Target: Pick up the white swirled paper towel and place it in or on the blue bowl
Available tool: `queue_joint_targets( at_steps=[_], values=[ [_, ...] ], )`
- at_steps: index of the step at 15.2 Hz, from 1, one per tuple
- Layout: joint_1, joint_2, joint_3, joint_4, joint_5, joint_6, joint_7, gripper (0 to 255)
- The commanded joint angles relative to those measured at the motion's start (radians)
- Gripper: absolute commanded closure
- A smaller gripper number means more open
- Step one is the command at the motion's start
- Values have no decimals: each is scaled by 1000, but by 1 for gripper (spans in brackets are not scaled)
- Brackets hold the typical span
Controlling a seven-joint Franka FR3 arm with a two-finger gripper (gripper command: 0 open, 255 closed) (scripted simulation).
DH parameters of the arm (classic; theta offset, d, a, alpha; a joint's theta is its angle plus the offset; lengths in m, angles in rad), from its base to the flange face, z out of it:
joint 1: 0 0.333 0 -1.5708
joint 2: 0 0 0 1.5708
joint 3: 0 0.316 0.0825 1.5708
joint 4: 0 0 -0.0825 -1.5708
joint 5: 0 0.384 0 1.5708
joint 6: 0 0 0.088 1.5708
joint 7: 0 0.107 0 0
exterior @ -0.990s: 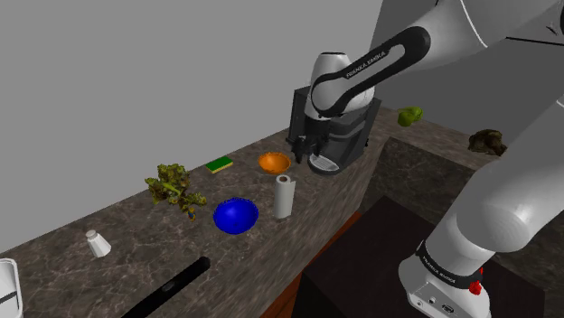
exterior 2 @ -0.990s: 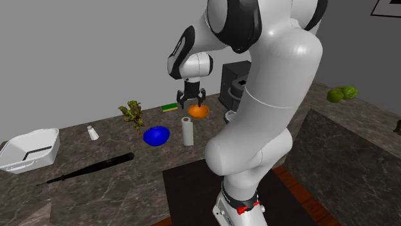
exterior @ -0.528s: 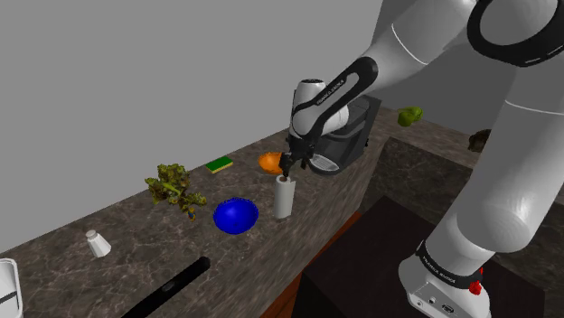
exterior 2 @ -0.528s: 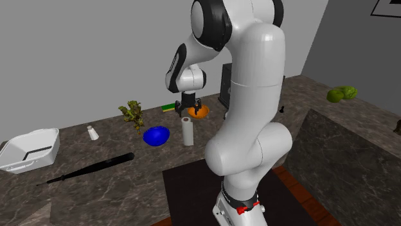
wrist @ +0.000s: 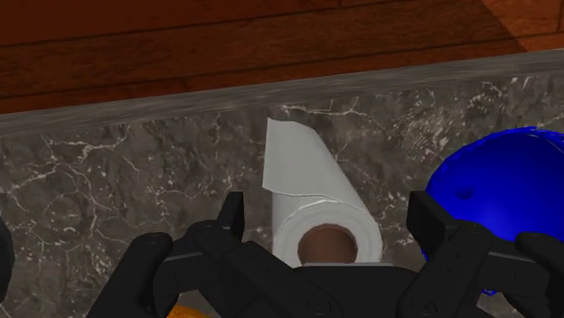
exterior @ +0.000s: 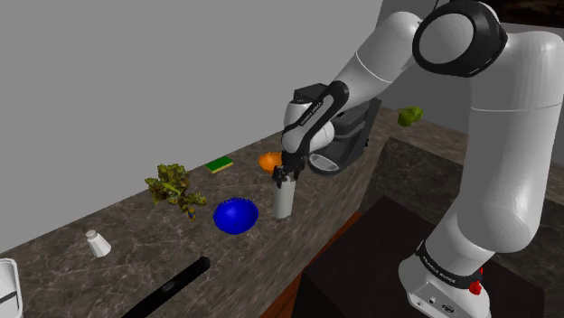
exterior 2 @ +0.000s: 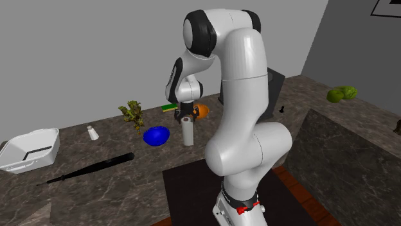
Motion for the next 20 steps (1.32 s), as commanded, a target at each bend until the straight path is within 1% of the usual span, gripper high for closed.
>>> queue_joint_targets(
  at_steps=[1,4,11,12,20],
  values=[
    [2,29,1,6,0,23,2,0],
    [3,63,2,13,1,51,1,0],
    [3,63,2,13,1,51,1,0],
    [3,63,2,13,1,51,1,255],
    [3,63,2,12,1,52,1,255]
  ],
)
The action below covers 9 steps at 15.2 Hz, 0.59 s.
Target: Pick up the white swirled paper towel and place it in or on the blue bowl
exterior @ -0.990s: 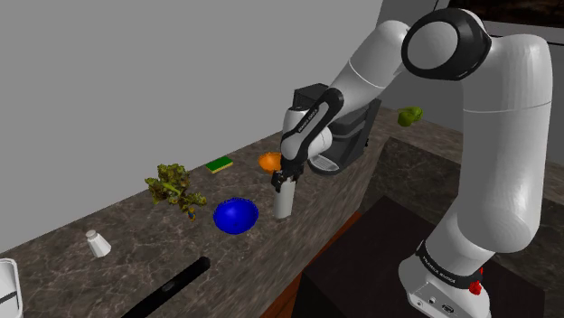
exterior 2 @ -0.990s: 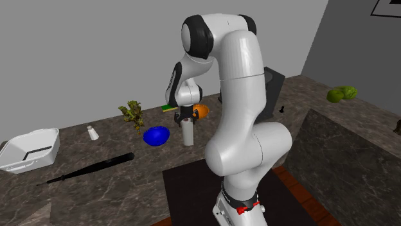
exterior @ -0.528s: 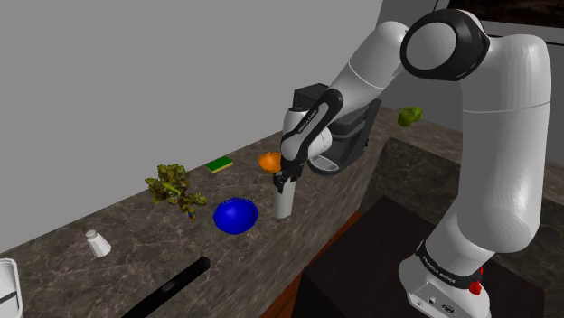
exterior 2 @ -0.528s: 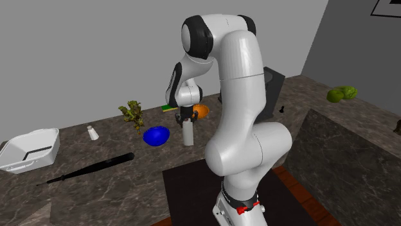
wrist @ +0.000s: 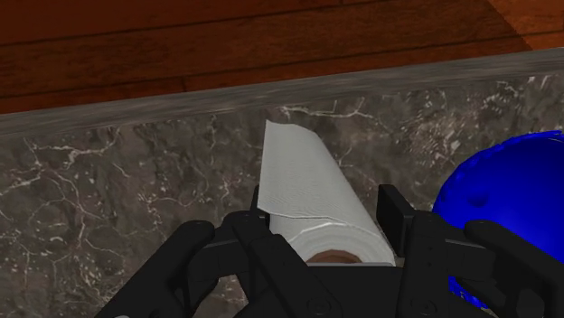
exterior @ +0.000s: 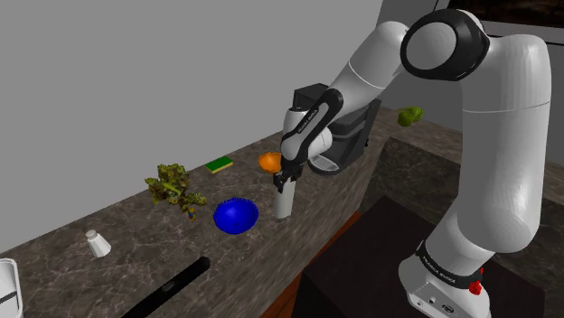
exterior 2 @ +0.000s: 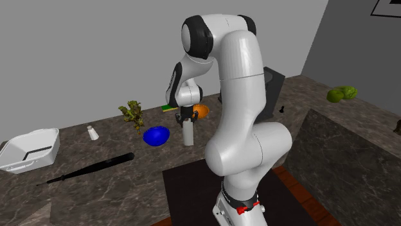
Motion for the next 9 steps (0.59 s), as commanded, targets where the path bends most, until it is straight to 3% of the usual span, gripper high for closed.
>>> queue_joint_targets(
  at_steps=[1,9],
  values=[
    [1,0,2,0,0,-1,0,255],
    [2,-102,0,-15,-3,-88,6,255]
  ],
)
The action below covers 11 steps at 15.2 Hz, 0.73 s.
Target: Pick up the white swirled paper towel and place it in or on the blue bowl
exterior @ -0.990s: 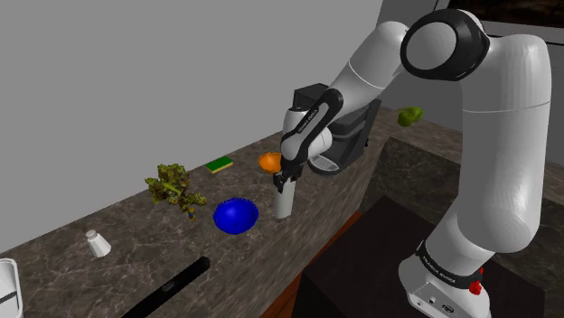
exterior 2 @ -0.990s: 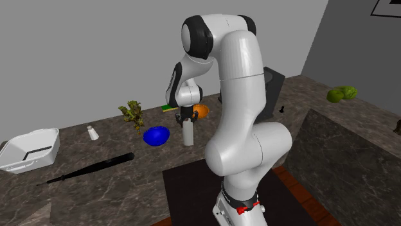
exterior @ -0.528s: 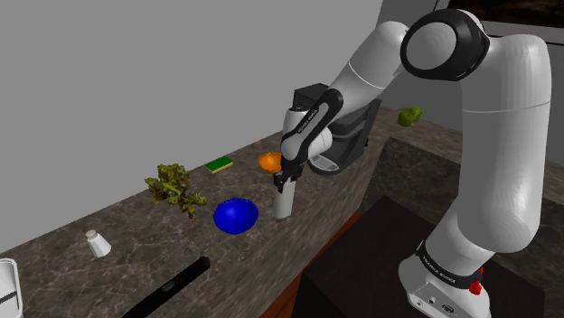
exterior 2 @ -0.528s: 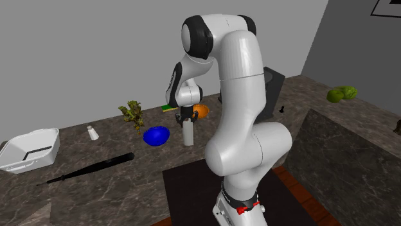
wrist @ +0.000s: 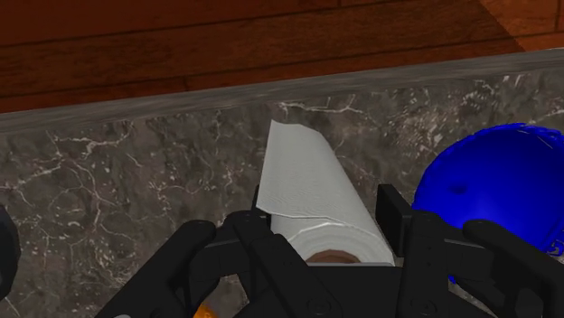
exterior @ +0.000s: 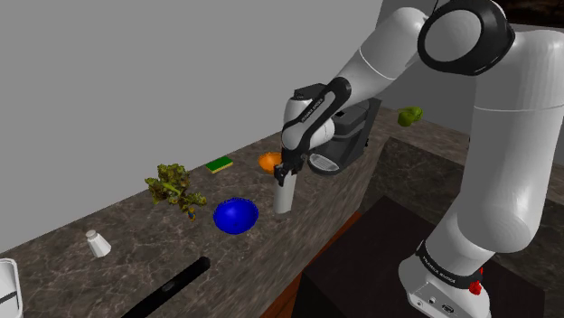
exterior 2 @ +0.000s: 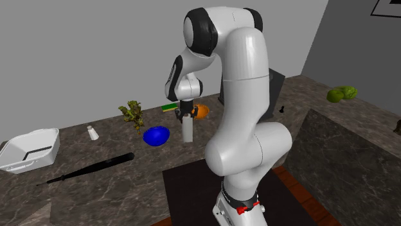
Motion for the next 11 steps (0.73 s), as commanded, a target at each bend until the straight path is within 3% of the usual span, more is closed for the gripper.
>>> queue_joint_targets(
  at_steps=[1,11],
  values=[
    [1,-27,0,-4,-1,-23,3,255],
    [1,-143,-2,-1,-5,-142,11,255]
  ],
)
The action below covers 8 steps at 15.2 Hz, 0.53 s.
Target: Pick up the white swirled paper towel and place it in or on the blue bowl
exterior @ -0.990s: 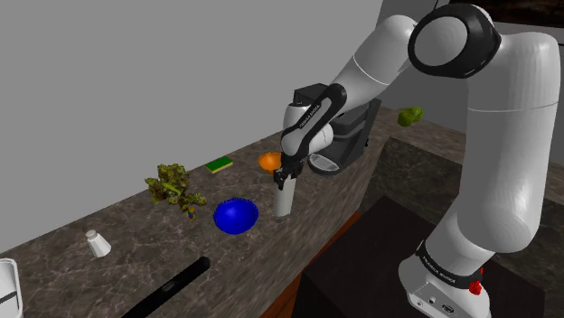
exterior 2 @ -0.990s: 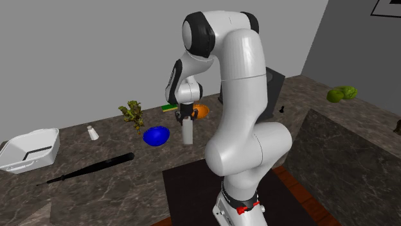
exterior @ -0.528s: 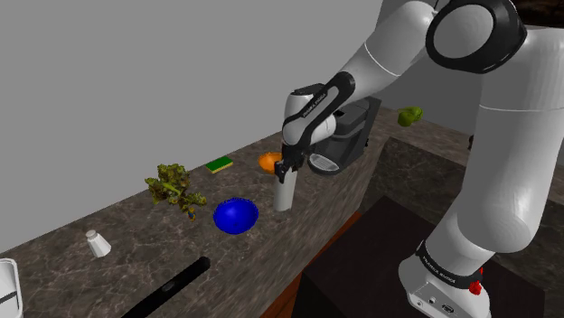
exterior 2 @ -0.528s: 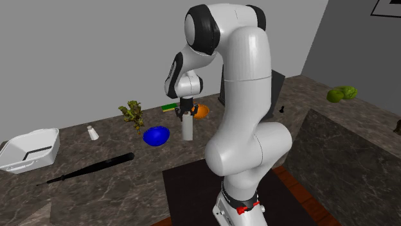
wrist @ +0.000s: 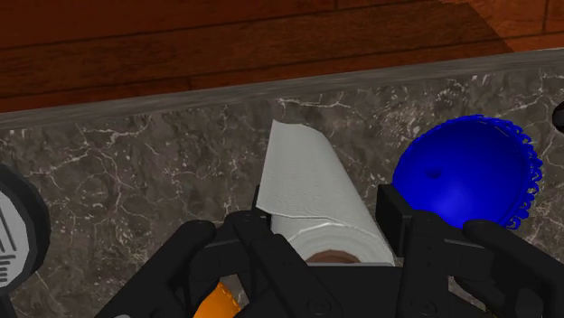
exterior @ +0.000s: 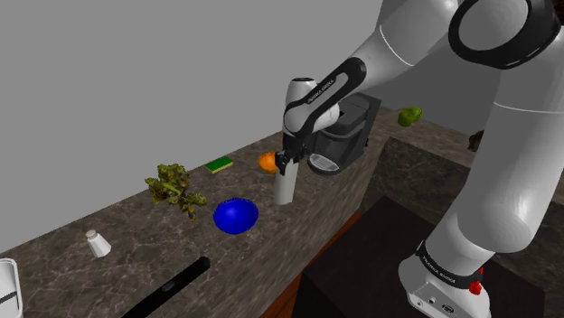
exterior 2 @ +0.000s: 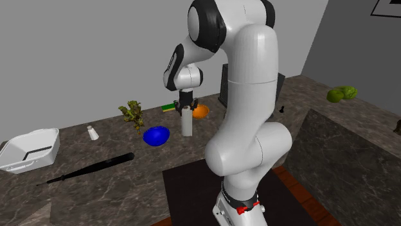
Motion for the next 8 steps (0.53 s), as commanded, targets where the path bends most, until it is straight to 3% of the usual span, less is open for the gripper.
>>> queue_joint_targets(
  at_steps=[1,8],
  values=[
    [0,-19,0,7,-1,-26,2,255],
    [0,-90,-1,24,-4,-114,7,255]
  ],
)
